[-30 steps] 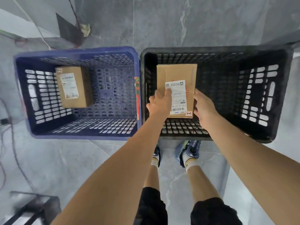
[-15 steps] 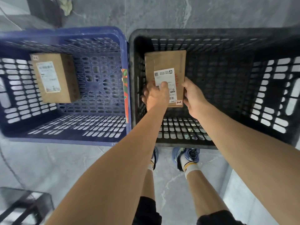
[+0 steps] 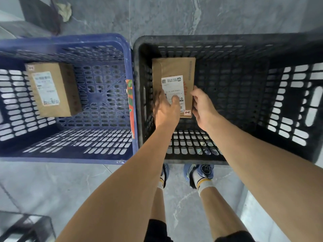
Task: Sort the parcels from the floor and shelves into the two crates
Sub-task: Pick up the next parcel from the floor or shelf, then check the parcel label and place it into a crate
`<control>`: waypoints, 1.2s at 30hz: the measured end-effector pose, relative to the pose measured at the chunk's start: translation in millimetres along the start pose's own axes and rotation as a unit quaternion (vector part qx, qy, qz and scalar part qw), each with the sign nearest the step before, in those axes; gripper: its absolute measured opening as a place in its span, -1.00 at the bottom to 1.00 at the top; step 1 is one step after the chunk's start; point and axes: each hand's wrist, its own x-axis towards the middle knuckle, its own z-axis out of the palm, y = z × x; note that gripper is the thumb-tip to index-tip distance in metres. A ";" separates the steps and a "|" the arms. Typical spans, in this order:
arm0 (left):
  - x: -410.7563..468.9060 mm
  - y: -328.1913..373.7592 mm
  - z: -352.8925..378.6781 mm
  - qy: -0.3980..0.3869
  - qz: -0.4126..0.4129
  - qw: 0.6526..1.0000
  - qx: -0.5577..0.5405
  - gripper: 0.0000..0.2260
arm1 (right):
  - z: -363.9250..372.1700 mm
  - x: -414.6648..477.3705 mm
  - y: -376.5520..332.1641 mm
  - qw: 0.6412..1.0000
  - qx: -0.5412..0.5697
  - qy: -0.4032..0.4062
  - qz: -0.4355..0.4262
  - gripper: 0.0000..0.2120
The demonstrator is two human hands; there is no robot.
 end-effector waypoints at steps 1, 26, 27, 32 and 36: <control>0.7 -0.2 -0.6 -0.009 -0.002 1.000 0.003 -0.44 | 1.3 -0.4 -1.0 1.000 -0.006 -0.002 0.000 -0.74; -289.7 316.9 -217.5 -0.113 0.190 0.970 -0.100 -0.29 | -55.6 -379.9 -271.8 0.930 0.095 0.063 -0.348 -0.42; -309.2 333.8 -227.4 -0.120 0.210 0.965 -0.098 -0.20 | -58.5 -404.2 -285.2 0.922 0.100 0.071 -0.368 -0.44; -402.1 403.3 -269.9 -0.174 0.344 0.916 -0.115 -0.09 | -67.5 -534.1 -338.3 0.873 0.122 0.131 -0.454 -0.32; -478.7 442.7 -300.9 -0.218 0.427 0.870 -0.115 -0.16 | -71.4 -634.1 -357.3 0.825 0.144 0.178 -0.517 -0.43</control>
